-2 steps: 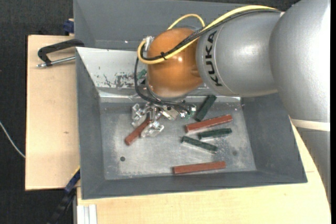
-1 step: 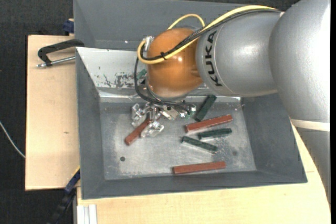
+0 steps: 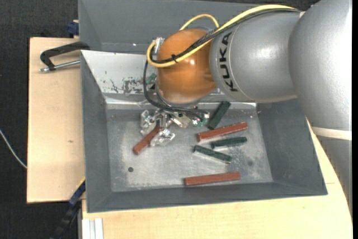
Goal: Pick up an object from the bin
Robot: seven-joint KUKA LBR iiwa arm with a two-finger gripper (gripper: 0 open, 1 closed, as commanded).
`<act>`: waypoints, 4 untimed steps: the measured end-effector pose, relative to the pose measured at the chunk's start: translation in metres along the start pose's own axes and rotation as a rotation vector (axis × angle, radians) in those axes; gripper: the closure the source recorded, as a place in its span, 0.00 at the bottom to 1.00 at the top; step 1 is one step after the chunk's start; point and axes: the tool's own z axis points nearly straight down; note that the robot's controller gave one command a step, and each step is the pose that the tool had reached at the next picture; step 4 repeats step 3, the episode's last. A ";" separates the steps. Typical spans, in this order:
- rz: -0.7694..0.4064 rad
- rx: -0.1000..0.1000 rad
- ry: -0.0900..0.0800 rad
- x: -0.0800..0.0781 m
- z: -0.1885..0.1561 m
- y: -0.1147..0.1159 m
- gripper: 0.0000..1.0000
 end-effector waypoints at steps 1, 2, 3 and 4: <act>0.000 -0.002 0.004 0.001 -0.014 0.001 1.00; -0.001 -0.001 0.003 0.001 -0.039 0.001 1.00; -0.001 0.001 -0.001 0.000 -0.061 0.000 1.00; -0.001 0.001 -0.001 0.000 -0.061 0.000 1.00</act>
Offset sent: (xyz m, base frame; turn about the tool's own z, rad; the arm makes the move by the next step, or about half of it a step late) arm -0.0001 0.0000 0.0169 0.0000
